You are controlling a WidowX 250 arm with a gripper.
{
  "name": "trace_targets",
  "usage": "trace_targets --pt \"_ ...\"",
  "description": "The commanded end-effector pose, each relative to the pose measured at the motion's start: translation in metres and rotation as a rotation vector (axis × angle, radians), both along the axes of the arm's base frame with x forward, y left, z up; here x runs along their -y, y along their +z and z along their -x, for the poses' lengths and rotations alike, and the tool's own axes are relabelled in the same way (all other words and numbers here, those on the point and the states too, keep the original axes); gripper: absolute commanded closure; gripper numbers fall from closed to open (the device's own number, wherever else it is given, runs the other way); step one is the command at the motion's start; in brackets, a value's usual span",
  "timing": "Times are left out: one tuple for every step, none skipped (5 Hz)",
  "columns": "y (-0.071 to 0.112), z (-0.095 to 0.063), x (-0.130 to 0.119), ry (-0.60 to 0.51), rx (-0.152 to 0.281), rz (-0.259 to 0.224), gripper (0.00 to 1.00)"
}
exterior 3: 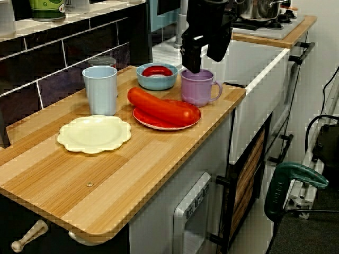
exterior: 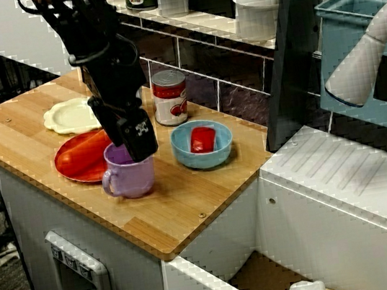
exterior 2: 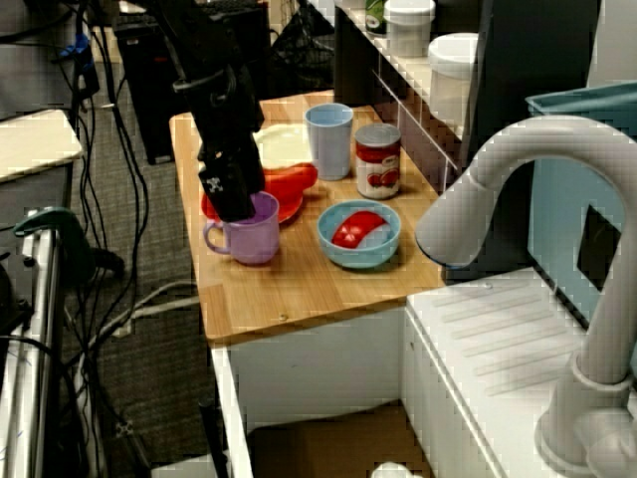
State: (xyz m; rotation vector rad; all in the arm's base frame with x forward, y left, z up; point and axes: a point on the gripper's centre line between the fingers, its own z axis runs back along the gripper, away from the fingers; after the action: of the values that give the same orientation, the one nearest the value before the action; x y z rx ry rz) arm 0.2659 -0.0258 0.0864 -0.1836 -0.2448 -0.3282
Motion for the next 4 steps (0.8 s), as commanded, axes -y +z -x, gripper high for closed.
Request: trace_targets --pt "0.033 -0.011 -0.037 0.062 0.089 0.012 0.0" --pt "0.034 -0.015 -0.054 0.096 0.105 0.001 0.0" --pt "0.03 -0.016 -0.067 0.121 0.126 -0.023 0.0" --pt "0.019 -0.018 -0.079 0.143 0.136 -0.063 0.0"
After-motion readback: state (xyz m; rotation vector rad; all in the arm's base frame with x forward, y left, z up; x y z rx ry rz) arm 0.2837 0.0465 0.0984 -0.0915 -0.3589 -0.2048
